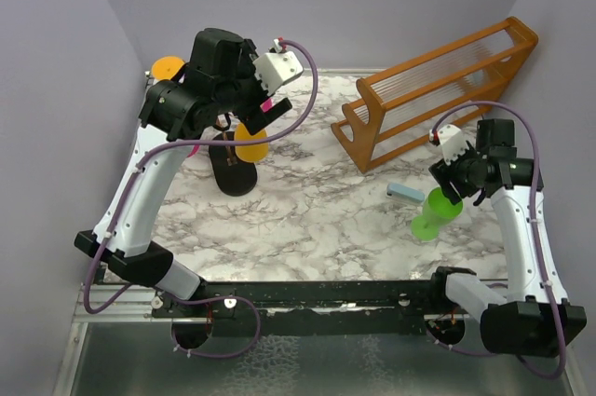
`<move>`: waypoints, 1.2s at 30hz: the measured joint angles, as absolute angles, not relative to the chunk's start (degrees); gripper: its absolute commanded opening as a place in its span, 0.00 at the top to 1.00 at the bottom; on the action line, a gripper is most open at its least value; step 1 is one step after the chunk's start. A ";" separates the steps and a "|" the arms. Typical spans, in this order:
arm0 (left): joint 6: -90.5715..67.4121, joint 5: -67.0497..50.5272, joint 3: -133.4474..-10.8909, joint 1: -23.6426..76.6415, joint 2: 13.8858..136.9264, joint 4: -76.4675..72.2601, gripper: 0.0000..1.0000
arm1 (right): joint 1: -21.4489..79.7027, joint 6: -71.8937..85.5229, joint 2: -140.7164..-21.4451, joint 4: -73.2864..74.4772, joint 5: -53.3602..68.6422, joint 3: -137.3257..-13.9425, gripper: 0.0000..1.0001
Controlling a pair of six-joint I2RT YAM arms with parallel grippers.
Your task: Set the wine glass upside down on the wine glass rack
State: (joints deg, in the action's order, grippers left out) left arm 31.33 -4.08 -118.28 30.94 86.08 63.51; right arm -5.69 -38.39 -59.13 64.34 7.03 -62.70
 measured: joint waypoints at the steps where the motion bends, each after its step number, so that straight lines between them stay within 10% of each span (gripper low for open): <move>1: 31.33 -4.08 -118.28 30.85 86.17 63.51 0.01 | -5.69 -38.13 -59.42 64.49 6.98 -62.70 0.43; 21: 31.33 -4.08 -118.28 30.81 86.50 63.46 0.01 | -5.72 -38.02 -63.96 66.63 11.57 -59.96 0.93; 36: 29.39 -4.05 -121.27 30.50 88.25 63.31 0.01 | -5.63 -47.55 -69.95 75.16 35.14 -73.43 0.99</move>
State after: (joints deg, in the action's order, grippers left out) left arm 29.39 -4.05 -121.27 30.50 88.25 63.31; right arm -5.63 -47.55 -69.95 75.16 35.14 -73.43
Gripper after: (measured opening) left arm 0.989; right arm 0.036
